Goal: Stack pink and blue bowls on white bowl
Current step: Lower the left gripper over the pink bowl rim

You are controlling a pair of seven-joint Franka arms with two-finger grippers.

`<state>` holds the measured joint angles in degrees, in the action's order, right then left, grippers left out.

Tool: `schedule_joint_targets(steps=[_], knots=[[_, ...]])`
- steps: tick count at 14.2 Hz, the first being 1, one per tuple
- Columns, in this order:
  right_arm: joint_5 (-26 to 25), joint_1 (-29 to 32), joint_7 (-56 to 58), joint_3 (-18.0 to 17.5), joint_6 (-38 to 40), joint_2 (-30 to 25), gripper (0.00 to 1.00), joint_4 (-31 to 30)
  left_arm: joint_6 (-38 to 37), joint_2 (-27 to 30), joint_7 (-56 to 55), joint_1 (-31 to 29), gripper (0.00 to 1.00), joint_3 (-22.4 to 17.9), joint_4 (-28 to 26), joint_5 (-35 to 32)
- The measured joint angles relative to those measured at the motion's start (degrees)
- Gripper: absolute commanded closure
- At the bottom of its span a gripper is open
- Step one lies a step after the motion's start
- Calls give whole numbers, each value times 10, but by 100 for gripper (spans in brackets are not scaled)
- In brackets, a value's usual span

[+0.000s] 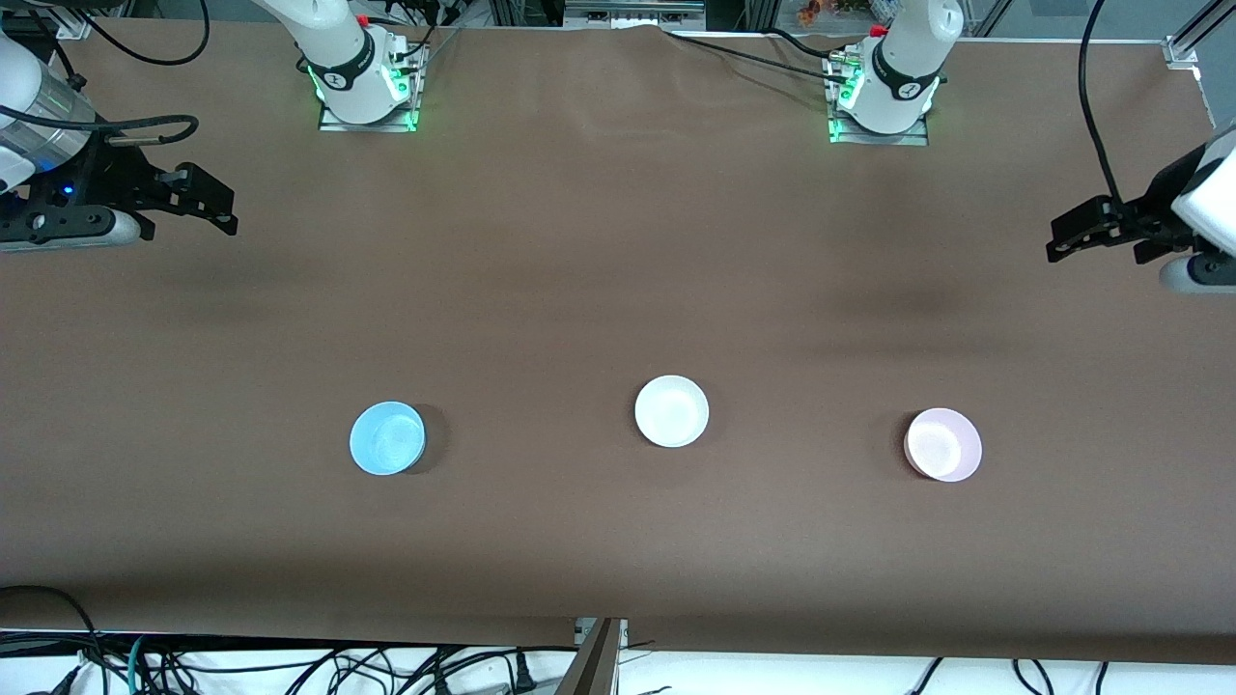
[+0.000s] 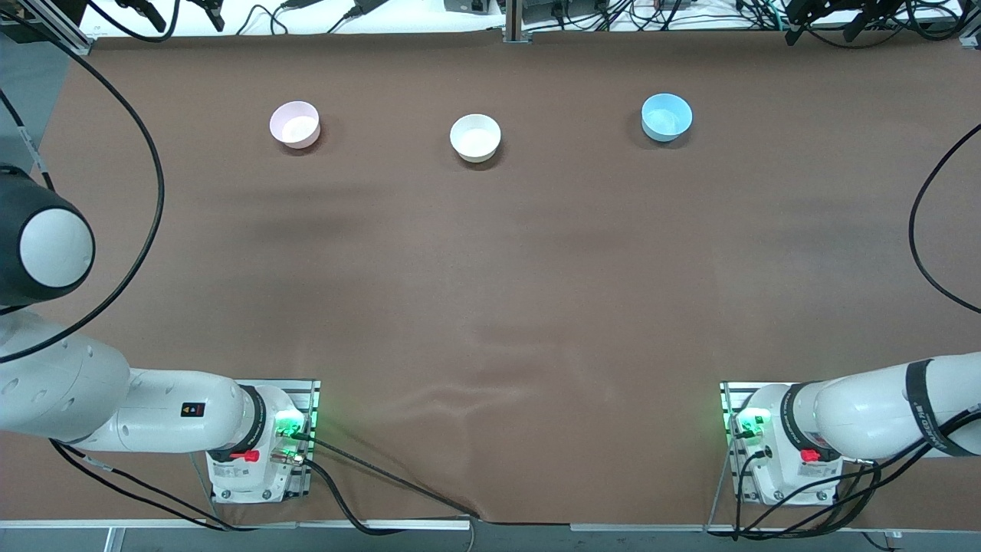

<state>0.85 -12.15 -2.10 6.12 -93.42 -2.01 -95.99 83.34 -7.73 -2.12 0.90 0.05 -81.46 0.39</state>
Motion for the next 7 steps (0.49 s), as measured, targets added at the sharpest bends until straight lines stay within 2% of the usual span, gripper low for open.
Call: schedule_joint_targets(steps=[7], knots=[[0, 0, 0, 6, 1, 1, 0, 0, 21, -37, 0, 0, 0, -2, 6, 0]])
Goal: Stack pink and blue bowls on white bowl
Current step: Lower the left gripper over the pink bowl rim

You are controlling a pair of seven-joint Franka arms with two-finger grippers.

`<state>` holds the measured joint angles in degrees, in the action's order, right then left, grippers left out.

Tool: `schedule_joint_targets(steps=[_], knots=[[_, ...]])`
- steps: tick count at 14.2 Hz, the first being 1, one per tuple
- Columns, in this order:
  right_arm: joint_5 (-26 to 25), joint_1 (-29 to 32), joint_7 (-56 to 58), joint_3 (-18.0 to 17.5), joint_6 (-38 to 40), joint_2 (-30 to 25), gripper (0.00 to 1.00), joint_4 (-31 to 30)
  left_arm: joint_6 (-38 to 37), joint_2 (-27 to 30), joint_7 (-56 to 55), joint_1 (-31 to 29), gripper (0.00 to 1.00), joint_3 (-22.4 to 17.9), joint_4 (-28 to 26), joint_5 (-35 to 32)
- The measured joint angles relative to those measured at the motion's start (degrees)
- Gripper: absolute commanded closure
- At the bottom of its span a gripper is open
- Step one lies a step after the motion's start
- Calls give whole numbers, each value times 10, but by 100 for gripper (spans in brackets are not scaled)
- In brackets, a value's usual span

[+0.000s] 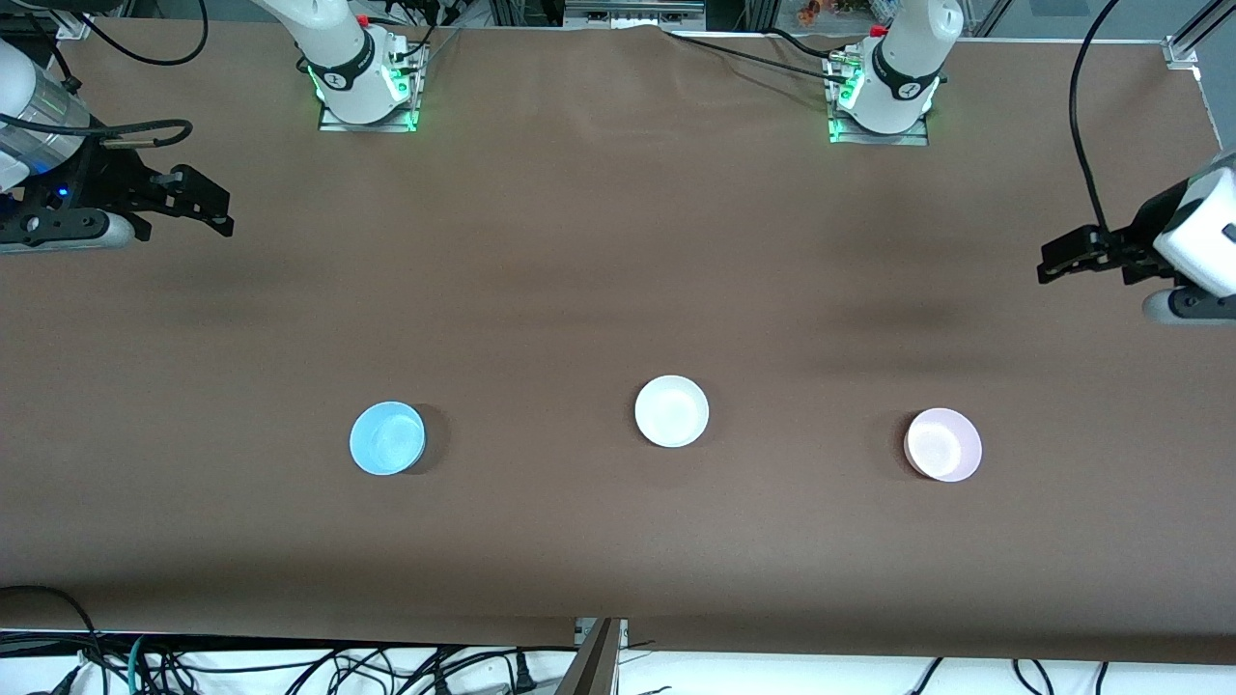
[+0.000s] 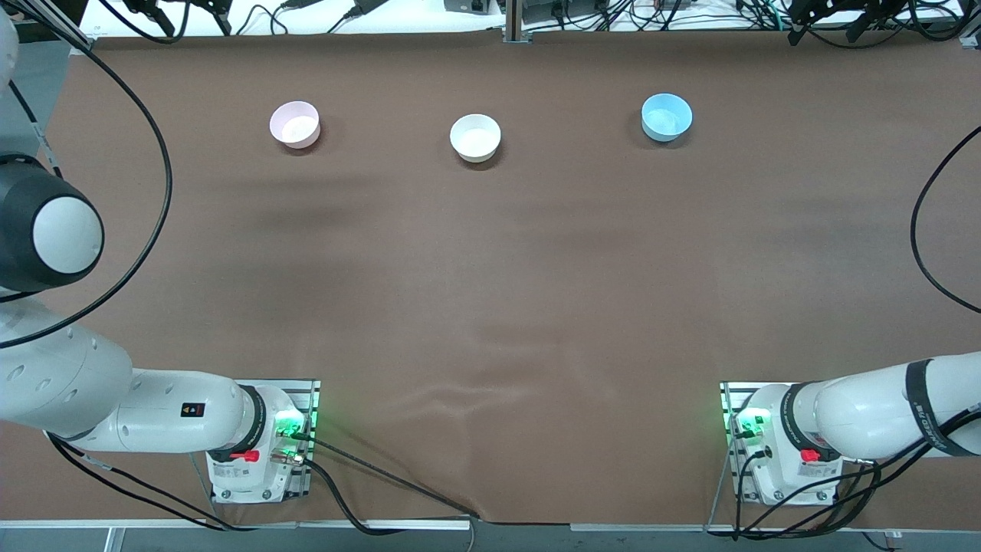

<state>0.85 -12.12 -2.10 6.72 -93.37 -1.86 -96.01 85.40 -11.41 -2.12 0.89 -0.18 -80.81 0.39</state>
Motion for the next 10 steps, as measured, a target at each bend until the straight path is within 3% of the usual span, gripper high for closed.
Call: schedule_joint_targets(steps=[10], knots=[[0, 0, 0, 4, 0, 0, 0, 0, 263, -237, 11, -5, 0, -4, -6, -4]])
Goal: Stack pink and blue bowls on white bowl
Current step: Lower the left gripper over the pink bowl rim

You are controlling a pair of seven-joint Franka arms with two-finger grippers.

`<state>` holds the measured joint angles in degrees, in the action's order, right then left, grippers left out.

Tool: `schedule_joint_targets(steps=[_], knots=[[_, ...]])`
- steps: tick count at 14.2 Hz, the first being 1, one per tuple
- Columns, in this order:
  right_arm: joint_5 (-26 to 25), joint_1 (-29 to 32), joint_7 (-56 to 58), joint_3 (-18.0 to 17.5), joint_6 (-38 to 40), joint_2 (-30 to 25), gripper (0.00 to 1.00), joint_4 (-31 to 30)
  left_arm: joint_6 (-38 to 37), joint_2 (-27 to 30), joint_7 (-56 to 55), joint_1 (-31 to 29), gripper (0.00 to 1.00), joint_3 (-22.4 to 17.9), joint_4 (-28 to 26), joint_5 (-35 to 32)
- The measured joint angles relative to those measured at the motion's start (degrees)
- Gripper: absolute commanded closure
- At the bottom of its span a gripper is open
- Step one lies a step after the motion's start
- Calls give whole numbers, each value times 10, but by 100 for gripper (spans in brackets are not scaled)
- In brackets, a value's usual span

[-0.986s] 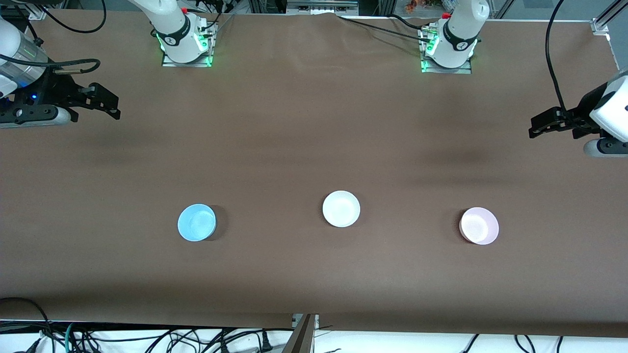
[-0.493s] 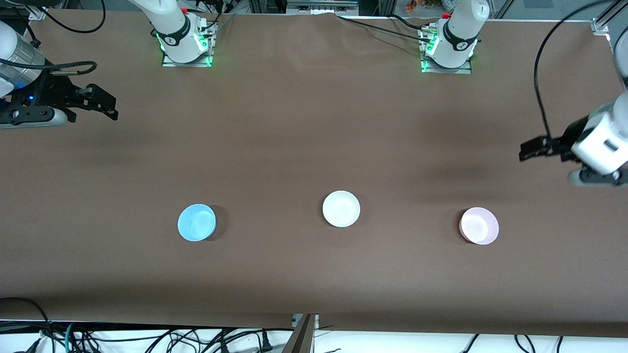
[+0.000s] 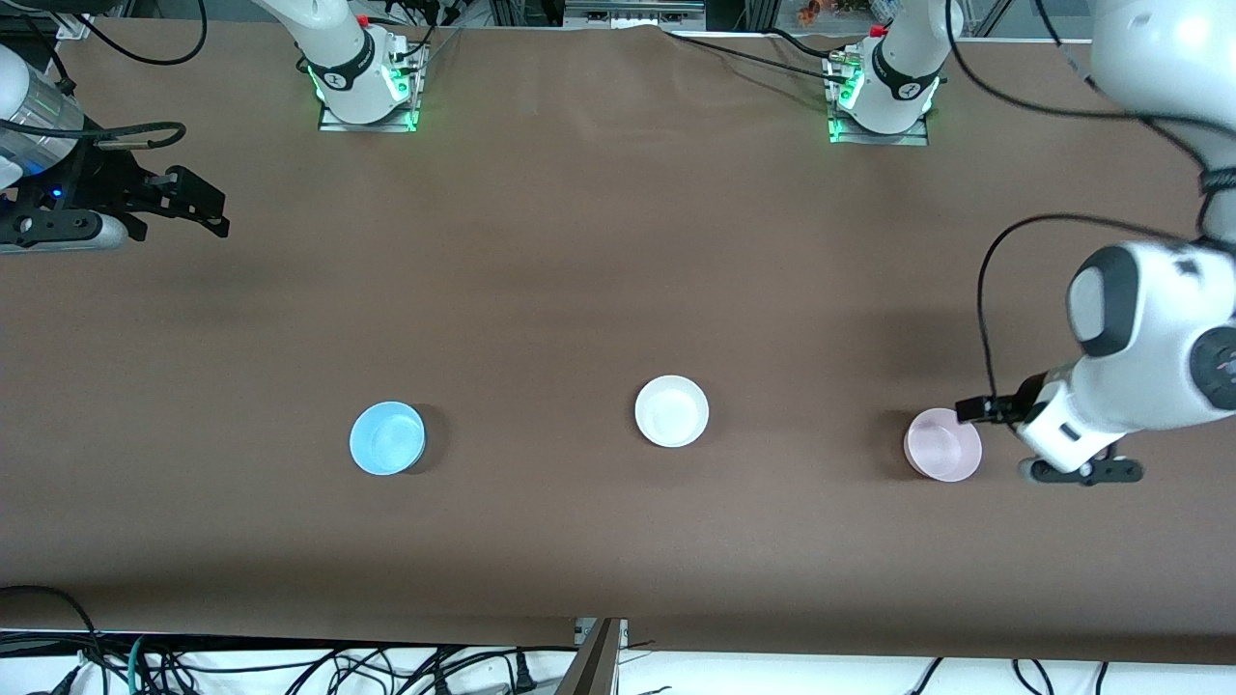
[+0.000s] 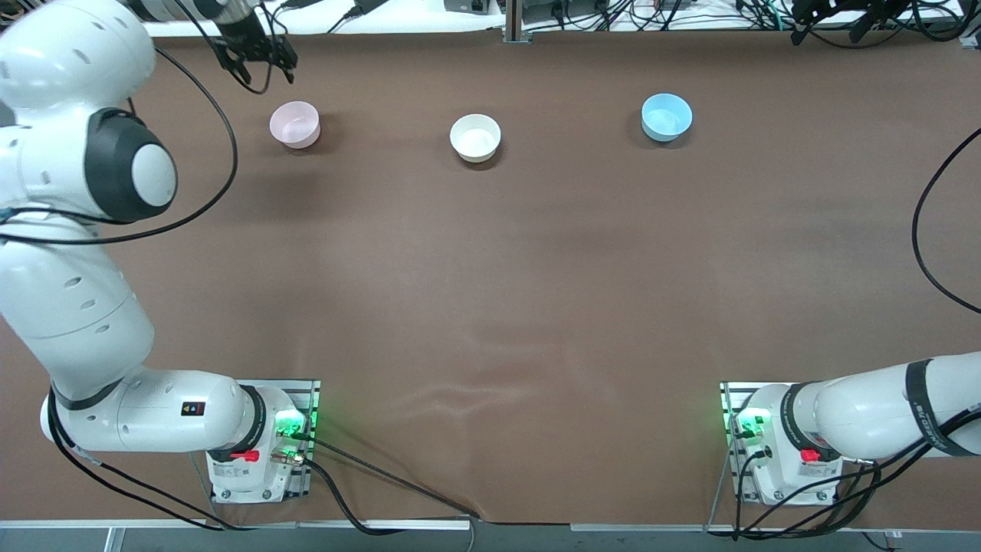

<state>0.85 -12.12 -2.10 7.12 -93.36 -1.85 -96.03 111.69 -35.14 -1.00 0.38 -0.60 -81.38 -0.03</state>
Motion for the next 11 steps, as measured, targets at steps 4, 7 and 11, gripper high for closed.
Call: schedule_joint_targets(steps=[4, 7, 11], knots=[[0, 0, 0, 0, 0, 0, 0, 0, 93, -38, 51, -10, 0, -1, -34, -5], [0, 0, 0, 0, 0, 0, 0, 0, 119, -44, 79, -30, 0, -1, -54, -5], [0, 0, 0, 0, -1, 0, 0, 1, 137, -47, 95, -54, 0, -2, -57, -7]])
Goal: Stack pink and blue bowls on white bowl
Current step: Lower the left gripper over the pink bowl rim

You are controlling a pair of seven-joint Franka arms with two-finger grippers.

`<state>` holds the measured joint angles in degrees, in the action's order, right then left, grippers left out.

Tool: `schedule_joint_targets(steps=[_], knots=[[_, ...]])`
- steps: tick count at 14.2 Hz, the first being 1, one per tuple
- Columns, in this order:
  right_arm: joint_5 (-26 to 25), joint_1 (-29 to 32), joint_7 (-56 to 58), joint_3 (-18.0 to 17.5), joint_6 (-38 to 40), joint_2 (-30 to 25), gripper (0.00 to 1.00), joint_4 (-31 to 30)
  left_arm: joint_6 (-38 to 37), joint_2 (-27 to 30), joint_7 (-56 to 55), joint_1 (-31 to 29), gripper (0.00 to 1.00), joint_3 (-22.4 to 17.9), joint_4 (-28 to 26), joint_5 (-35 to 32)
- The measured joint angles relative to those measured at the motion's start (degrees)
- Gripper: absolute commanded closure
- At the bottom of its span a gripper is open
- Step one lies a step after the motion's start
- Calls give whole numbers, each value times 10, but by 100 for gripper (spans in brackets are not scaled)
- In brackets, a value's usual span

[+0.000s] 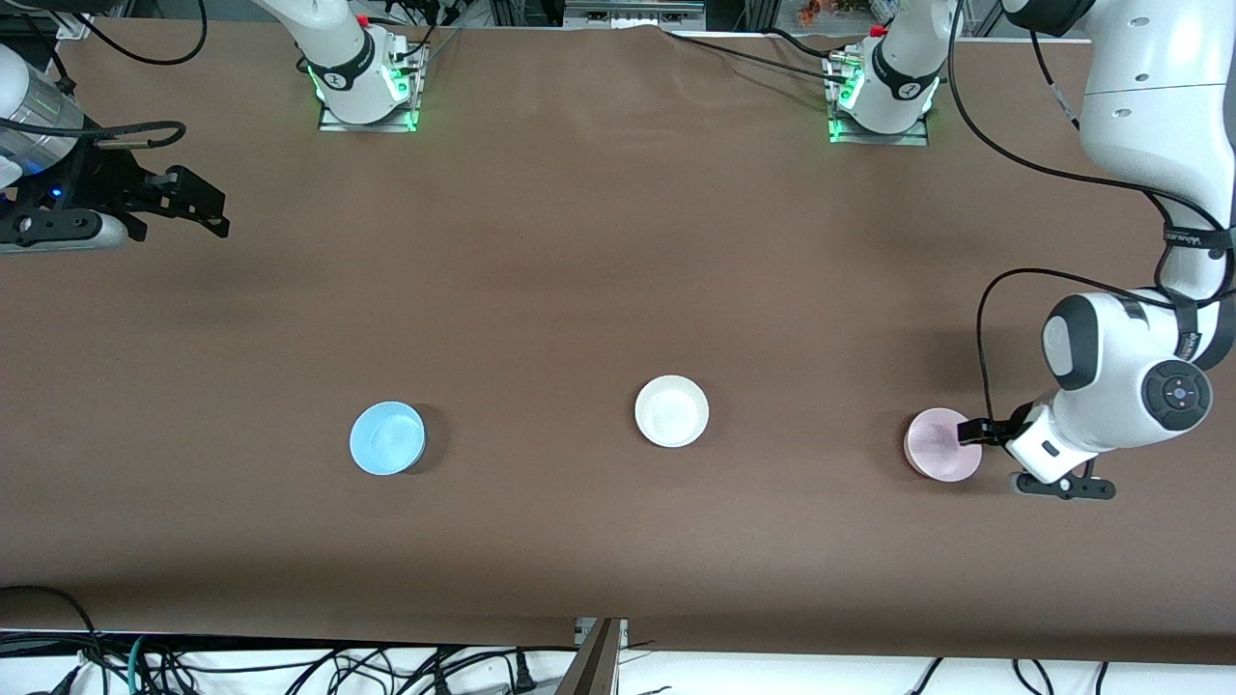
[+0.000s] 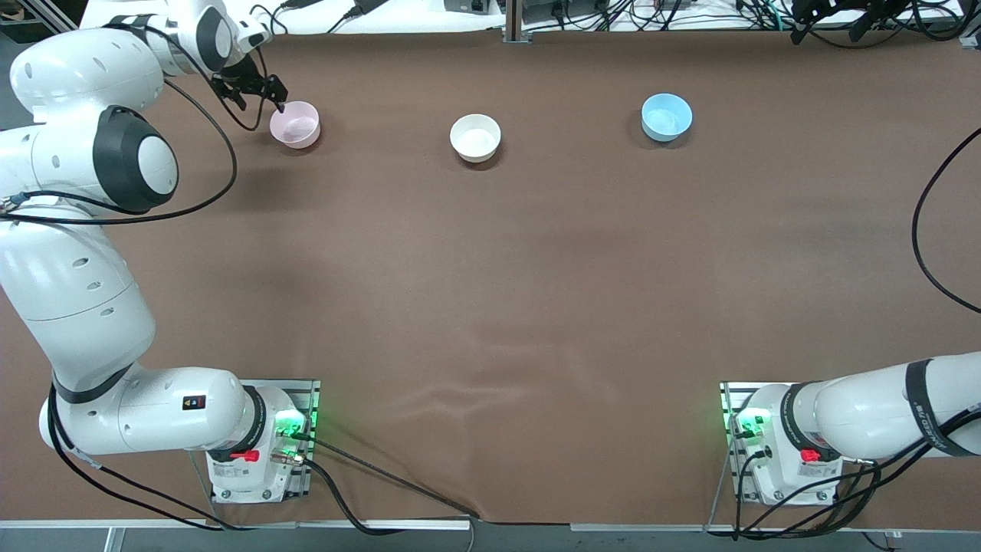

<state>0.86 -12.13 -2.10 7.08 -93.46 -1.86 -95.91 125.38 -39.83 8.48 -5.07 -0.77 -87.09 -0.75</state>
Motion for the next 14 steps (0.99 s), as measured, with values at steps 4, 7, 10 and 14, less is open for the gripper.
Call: schedule_joint_targets(steps=[4, 7, 10, 14], knots=[[0, 0, 0, 0, 0, 0, 0, 0, 37, -18, 2, -5, 0, 0, -3, 0], [0, 0, 0, 0, 0, 0, 0, 0, 47, -28, 1, -6, 3, 0, -3, 0], [0, 0, 0, 0, 0, 0, 0, 0, 47, -29, -6, -6, 4, 2, -3, 0], [0, 0, 0, 0, 0, 0, 0, 0, 47, -30, -21, -4, 10, 2, -6, 0]])
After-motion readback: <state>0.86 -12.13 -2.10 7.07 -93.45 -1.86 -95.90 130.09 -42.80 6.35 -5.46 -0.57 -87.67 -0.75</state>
